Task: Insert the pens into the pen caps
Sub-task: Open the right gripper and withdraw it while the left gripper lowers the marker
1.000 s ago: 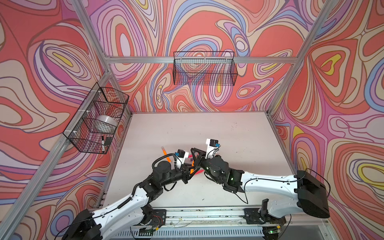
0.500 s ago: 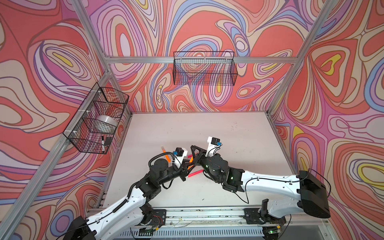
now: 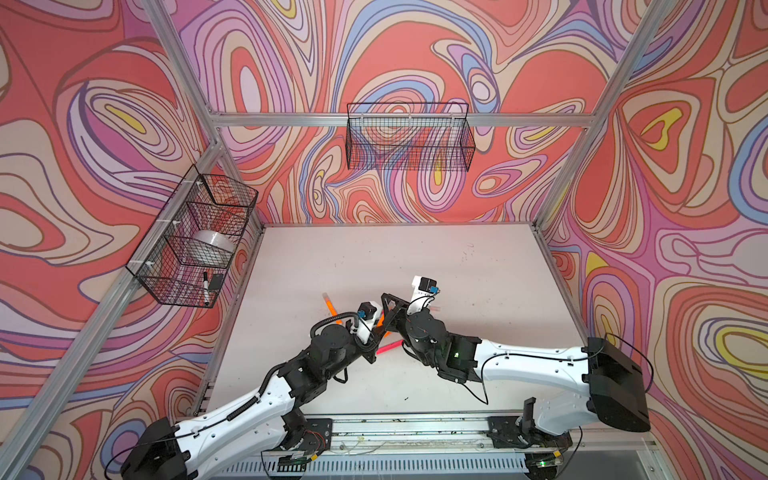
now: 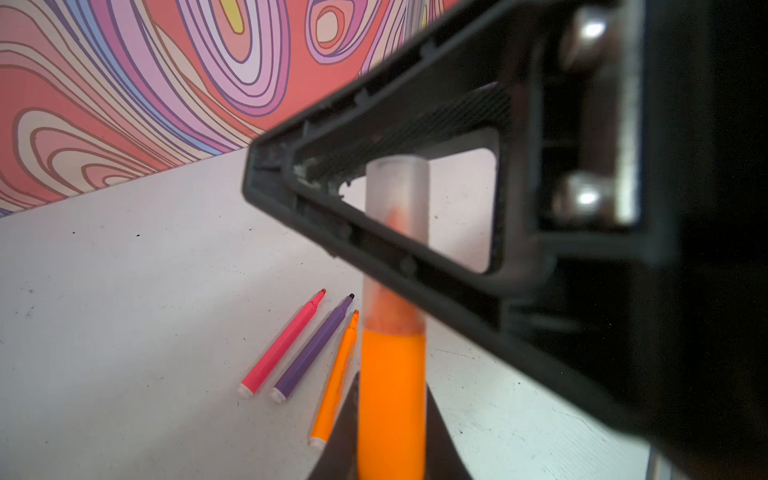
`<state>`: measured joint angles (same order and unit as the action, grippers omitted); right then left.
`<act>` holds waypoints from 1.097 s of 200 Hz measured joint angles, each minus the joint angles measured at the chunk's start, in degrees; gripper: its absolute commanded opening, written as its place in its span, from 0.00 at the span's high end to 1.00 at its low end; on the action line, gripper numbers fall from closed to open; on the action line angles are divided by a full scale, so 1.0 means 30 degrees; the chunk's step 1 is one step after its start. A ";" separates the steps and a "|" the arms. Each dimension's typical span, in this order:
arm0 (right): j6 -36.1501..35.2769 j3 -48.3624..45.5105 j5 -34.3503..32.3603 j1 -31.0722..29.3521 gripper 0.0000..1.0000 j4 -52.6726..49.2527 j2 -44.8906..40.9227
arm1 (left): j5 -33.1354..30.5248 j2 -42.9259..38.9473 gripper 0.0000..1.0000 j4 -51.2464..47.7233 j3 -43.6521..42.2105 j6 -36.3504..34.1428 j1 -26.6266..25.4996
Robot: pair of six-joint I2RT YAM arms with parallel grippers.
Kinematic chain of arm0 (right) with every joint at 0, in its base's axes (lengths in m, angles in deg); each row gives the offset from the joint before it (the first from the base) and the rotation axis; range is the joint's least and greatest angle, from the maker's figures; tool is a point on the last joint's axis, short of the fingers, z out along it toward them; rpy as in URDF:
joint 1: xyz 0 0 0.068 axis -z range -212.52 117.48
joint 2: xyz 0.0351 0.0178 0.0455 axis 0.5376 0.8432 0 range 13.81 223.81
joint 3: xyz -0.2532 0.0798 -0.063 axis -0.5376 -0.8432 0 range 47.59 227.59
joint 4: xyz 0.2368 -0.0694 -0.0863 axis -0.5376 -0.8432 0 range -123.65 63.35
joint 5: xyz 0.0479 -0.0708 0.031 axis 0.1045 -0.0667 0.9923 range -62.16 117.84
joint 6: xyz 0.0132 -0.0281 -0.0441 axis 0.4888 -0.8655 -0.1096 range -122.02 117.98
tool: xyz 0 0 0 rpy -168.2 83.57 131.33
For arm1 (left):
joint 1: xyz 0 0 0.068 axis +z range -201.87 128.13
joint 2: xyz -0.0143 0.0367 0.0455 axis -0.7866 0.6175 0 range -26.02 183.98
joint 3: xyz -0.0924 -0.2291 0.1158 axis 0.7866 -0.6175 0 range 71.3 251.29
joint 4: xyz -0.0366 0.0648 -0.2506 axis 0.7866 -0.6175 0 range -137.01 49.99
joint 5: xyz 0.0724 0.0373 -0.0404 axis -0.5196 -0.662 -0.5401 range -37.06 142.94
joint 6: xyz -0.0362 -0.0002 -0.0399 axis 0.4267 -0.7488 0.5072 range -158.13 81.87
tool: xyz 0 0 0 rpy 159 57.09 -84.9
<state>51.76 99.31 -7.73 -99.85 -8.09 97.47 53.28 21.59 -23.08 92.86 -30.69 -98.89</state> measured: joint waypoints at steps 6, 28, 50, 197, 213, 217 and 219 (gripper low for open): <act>-0.0058 -0.0007 0.0175 -0.0080 0.64 -0.0146 -0.0073 | -0.0321 -0.0087 1.00 0.0131 -0.0073 0.0291 -0.0007; -0.0597 -0.0590 0.0692 -0.1931 0.43 -0.1792 -0.0750 | -0.2696 -0.0583 1.00 0.1049 -0.0277 0.1501 0.1115; -0.1035 -0.0976 0.0342 -0.2594 0.28 -0.3636 -0.1421 | -0.3876 -0.1377 1.00 0.1989 -0.1020 0.2550 0.1282; -0.4284 -0.4597 -0.5741 0.4437 0.02 -0.9763 -0.9653 | -0.6368 0.4116 1.00 -0.4320 -0.1268 0.9661 0.2426; -0.5588 -0.5384 -0.6047 0.5974 0.02 -0.9333 -0.9602 | -0.5872 0.5559 1.00 -0.4415 -0.0809 0.9996 0.3162; -0.5829 -0.5501 -0.6084 0.6309 0.02 -0.9275 -0.9442 | -0.5756 0.5807 1.00 -0.4452 -0.0743 1.0061 0.3286; -0.5931 -0.5537 -0.6091 0.6411 0.02 -0.9245 -0.9384 | -0.5676 0.6025 1.00 -0.4459 -0.0692 1.0120 0.3366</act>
<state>33.97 82.70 -26.00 -80.62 -35.82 69.32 36.25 39.67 -36.46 90.78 -0.33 -88.80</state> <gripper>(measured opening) 0.981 0.175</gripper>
